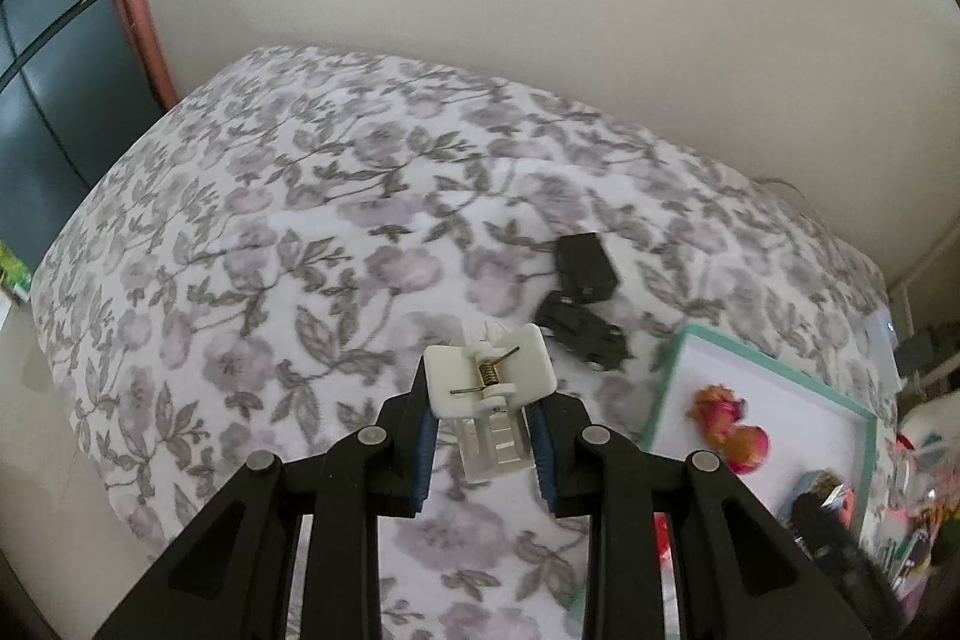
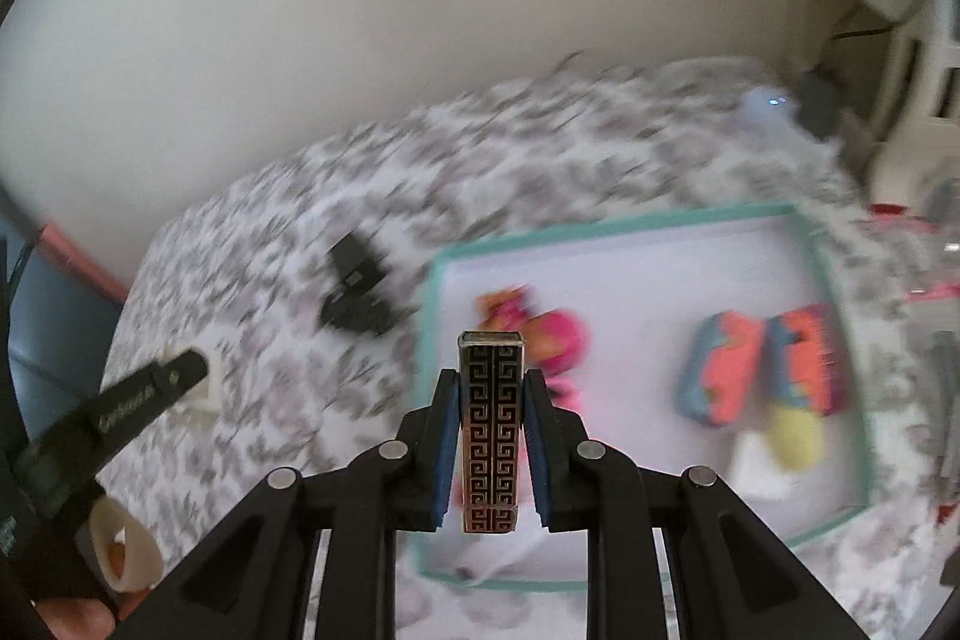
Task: Organize rigid objects
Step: 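Carry the gold patterned strip and white clip into the tray and release both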
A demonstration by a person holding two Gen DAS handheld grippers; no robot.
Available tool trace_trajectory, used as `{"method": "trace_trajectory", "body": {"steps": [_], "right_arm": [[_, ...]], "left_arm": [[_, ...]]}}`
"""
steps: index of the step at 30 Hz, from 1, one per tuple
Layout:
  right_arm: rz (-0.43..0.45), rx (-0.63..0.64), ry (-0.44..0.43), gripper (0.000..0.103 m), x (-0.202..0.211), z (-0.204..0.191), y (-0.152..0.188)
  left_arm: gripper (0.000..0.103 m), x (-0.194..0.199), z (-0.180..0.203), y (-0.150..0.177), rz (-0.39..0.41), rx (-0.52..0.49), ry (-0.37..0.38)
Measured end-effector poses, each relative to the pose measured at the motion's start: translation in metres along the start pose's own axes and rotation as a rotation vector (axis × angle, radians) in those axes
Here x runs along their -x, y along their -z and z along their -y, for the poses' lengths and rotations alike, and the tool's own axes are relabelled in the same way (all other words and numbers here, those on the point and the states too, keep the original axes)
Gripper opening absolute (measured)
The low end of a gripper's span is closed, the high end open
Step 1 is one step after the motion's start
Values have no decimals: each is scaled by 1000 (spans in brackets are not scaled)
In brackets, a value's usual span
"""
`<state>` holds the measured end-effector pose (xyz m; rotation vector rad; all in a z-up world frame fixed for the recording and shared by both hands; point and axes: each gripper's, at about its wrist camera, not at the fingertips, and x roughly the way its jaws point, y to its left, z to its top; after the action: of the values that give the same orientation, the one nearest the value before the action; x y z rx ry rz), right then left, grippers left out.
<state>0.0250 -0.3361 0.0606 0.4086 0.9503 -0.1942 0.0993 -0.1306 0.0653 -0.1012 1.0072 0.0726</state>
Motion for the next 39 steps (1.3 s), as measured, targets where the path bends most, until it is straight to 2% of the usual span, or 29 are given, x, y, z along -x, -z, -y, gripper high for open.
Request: {"method": "trace_trajectory", "body": {"steps": [6, 10, 14, 16, 19, 22, 30, 39], "right_arm": [[63, -83, 97, 22, 22, 47, -13], [84, -114, 148, 22, 32, 68, -16], [80, -146, 153, 22, 34, 83, -16], [62, -151, 161, 22, 30, 88, -14], [25, -160, 153, 22, 20, 92, -11], [-17, -169, 142, 22, 8, 95, -7], [-126, -165, 143, 22, -22, 97, 4], [-218, -165, 156, 22, -47, 100, 14]], "left_arm": [[29, 9, 36, 8, 10, -81, 41], [29, 14, 71, 23, 14, -185, 78], [29, 16, 100, 39, 19, -279, 98], [29, 15, 114, 52, 16, -336, 101], [29, 7, 124, 64, -32, -364, 122], [29, -3, 130, 73, -53, -402, 95], [29, -28, 129, 88, -181, -391, 141], [29, -29, 135, 91, -175, -421, 135]]}}
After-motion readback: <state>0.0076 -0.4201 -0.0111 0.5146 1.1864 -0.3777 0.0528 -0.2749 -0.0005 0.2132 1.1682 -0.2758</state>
